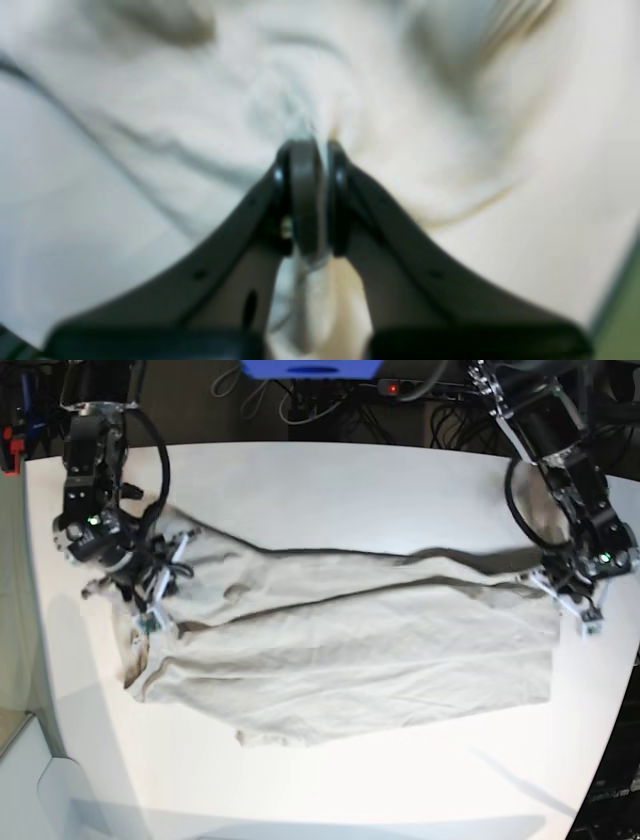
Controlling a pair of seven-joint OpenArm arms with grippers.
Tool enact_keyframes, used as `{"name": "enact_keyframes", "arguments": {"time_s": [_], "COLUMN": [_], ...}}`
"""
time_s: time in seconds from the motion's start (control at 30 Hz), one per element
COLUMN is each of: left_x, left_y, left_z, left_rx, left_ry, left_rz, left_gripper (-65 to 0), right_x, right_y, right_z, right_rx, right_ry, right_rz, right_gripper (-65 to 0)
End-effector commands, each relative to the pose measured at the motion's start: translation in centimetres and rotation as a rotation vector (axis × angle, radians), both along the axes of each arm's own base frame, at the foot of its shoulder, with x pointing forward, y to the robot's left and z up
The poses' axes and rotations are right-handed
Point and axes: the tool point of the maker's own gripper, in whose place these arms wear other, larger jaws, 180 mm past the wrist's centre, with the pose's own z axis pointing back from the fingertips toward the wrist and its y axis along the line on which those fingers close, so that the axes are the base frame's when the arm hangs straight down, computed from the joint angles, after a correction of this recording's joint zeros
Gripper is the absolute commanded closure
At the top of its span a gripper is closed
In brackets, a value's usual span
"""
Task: Layout the t-shirt on the table in an organized manner, then fold the t-shirt properly
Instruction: 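Lift the folded shirt with both grippers and swing it up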
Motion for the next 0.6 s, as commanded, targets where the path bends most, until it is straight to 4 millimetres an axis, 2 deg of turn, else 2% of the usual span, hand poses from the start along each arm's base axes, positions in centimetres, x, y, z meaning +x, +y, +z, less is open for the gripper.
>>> {"name": "enact_keyframes", "arguments": {"time_s": [0.0, 0.1, 0.17, 0.33, 0.47, 0.57], "left_x": [1.5, 2.9, 3.6, 6.9, 9.9, 12.2], "left_y": [1.0, 0.8, 0.8, 0.7, 0.1, -0.6], "left_z": [2.9, 5.9, 7.0, 11.0, 12.4, 12.2], "left_rx": [0.044, 0.049, 0.04, 0.032, -0.032, -0.1], "left_ry": [-0.071, -0.131, -0.159, -0.269, -0.31, -0.305], "left_rz": [0.003, -0.001, -0.002, 0.003, 0.003, -0.002], "left_gripper": [-0.4, -0.4, -0.4, -0.4, -0.4, -0.4], "right_x": [1.0, 2.3, 3.1, 6.3, 9.0, 11.3], "right_y": [0.1, 0.4, 0.5, 0.6, 0.7, 0.5], "right_z": [2.1, 4.7, 6.1, 9.9, 13.3, 15.0], "right_rx": [-0.01, -0.016, -0.019, -0.019, -0.015, -0.001], "right_ry": [-0.07, -0.149, -0.189, -0.298, -0.384, -0.419], "right_rz": [0.024, 0.035, 0.039, 0.037, 0.037, 0.028], "right_gripper": [-1.9, -1.9, -1.9, -1.9, -2.0, -2.0]}}
